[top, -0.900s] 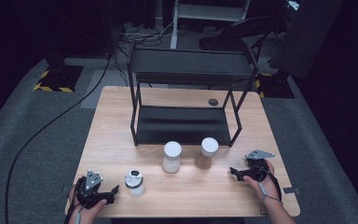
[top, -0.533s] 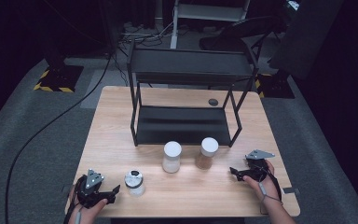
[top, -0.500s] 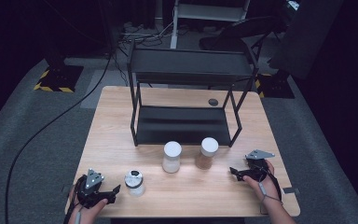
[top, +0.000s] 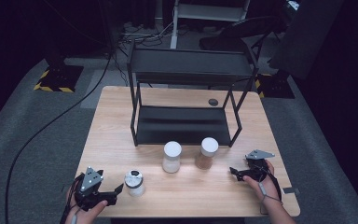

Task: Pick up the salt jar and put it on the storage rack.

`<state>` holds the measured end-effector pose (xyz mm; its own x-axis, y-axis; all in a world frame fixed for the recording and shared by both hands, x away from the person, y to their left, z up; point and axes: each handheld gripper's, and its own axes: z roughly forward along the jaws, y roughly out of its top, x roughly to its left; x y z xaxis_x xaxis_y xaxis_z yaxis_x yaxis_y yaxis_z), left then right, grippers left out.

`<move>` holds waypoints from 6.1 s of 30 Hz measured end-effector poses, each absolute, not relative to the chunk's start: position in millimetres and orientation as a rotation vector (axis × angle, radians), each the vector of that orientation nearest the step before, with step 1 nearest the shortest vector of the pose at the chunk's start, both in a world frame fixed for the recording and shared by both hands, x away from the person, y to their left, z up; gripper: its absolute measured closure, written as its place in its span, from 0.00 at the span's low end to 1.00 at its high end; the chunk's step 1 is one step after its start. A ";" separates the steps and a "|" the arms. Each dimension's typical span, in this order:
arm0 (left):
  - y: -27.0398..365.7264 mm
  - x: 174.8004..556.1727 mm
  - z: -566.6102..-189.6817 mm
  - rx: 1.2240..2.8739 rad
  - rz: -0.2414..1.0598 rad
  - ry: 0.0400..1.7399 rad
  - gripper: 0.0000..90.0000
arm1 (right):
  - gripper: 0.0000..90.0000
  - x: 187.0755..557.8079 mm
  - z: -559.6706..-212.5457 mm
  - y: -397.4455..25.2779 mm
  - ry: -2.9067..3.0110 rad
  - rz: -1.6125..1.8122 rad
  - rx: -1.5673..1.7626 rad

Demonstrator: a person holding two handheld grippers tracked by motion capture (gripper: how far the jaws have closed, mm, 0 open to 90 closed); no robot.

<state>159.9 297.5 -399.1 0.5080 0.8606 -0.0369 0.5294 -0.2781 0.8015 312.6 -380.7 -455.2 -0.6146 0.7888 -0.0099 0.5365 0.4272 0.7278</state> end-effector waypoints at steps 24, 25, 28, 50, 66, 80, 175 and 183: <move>278.6 154.2 -387.8 1.914 0.534 1.081 0.09 | 0.04 312.6 -455.2 -380.8 2.336 1.002 1.135; 277.5 154.8 -387.9 1.915 0.532 1.079 0.09 | 0.04 312.6 -455.2 -380.8 2.336 1.002 1.135; 274.0 157.5 -388.3 1.924 0.528 1.068 0.09 | 0.04 312.6 -455.2 -380.7 2.336 1.002 1.135; 257.1 174.2 -413.9 1.895 0.485 1.050 0.08 | 0.03 312.6 -455.2 -380.8 2.336 1.002 1.135; 243.6 183.0 -431.9 1.946 0.466 1.066 0.11 | 0.03 312.7 -455.2 -380.8 2.337 1.002 1.134; 229.4 183.4 -437.9 2.033 0.519 1.074 0.28 | 0.03 312.8 -455.2 -380.8 2.338 1.002 1.133; 179.5 381.2 -363.2 2.045 0.539 1.028 0.33 | 0.02 312.5 -455.5 -377.4 2.326 0.996 1.150; 173.0 400.8 -374.1 2.079 0.527 1.024 0.33 | 0.02 312.5 -455.5 -377.4 2.326 0.996 1.150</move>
<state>400.8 173.0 -374.1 0.5959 0.8023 0.0359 0.4953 -0.4023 0.7700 312.5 -377.4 -455.5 -0.6041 0.7968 -0.0095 0.5429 0.4203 0.7271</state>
